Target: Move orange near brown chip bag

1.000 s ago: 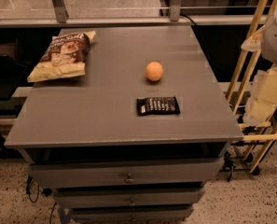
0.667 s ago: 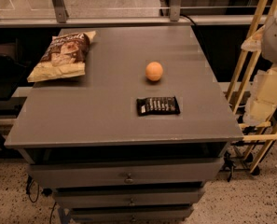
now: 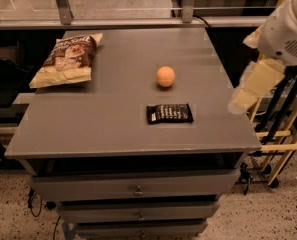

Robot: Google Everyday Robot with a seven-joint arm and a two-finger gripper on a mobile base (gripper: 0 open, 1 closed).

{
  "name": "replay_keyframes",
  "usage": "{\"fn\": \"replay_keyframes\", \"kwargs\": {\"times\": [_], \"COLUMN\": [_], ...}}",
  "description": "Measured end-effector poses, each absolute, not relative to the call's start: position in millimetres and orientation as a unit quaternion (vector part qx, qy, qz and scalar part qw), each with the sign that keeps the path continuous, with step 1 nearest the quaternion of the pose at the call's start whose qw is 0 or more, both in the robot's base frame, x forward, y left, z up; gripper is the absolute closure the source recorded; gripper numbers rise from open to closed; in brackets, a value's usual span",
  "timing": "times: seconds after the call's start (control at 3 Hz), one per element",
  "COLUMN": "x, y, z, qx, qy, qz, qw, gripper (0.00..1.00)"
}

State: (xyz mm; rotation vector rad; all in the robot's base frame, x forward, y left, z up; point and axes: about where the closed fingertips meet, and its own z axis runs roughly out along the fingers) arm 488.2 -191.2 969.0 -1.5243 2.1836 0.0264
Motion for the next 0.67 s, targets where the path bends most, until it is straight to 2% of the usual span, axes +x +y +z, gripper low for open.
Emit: {"fn": "replay_keyframes", "kwargs": {"times": [0.67], "x": [569], "y": [-135], "z": [939], "qx": [-0.490], "qy": [0.809], "qz": [0.081], "qw": [0.313], "gripper": [0.00]}}
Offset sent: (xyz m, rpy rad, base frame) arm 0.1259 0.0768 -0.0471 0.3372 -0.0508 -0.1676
